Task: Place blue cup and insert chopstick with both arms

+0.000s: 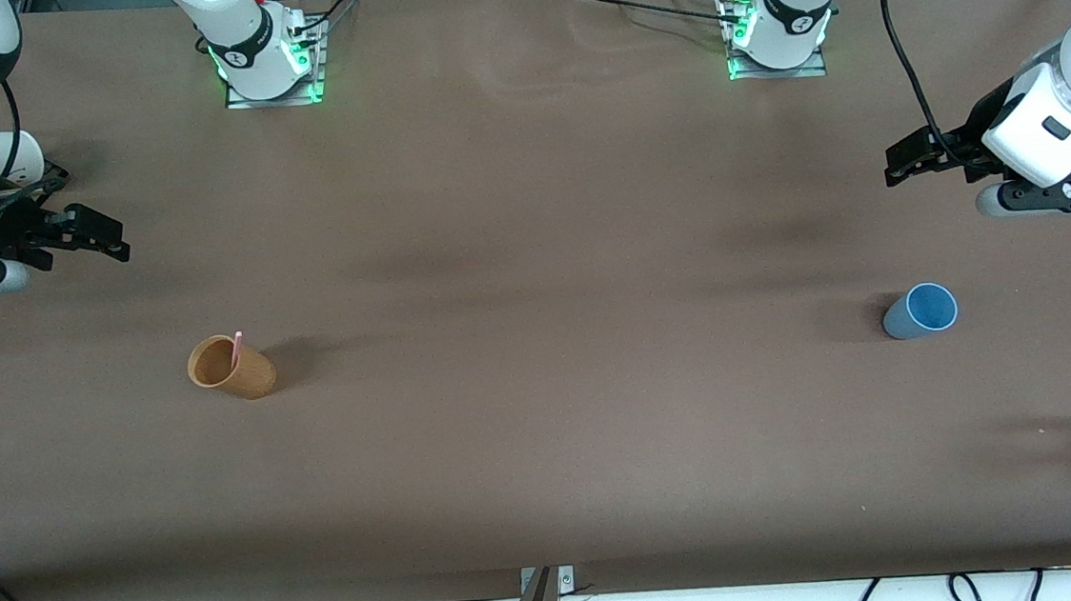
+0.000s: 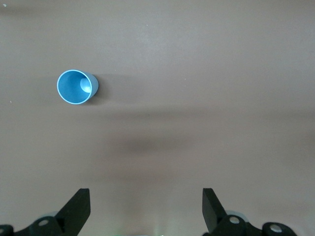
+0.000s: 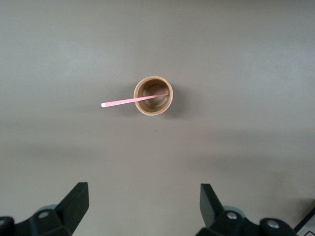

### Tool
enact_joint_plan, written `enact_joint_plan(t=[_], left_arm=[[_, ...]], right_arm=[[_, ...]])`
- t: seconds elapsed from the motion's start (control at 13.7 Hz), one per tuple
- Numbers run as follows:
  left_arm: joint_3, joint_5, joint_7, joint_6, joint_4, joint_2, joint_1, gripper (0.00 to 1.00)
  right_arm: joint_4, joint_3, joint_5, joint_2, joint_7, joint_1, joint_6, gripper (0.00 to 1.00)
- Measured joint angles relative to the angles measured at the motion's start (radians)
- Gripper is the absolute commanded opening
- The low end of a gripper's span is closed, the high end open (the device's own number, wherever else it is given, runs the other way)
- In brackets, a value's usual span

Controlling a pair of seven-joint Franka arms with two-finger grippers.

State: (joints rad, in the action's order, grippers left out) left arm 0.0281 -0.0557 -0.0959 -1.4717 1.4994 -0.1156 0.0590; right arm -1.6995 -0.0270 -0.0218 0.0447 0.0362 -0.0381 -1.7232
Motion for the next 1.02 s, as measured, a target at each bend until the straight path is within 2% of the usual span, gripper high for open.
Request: enact_joint_plan(t=[0.29,0.44,0.8,1.02], left_arm=[[-0.003,0.000,0.010,-0.031,0.004,-0.028,-0.026,1.00],[-0.005,0.002,0.122,-0.087,0.014,-0.062,-0.061,1.00],[-0.050,0.007,0.348,-0.192,0.027,-0.200,-0.168,1.00],[-0.052,0.085,0.383,-0.264,0.029,-0.296,-0.200,1.00]], right_arm=[[0.000,-0.001,0.000,0.018,0.000,0.001,0.000,1.00],[0.000,-0.002,0.000,0.019,-0.001,0.001,0.000,1.00],[0.000,-0.002,-0.003,0.029,-0.002,0.002,-0.006,1.00],[0.000,-0.003,-0.011,0.035,-0.002,0.007,-0.008,1.00]])
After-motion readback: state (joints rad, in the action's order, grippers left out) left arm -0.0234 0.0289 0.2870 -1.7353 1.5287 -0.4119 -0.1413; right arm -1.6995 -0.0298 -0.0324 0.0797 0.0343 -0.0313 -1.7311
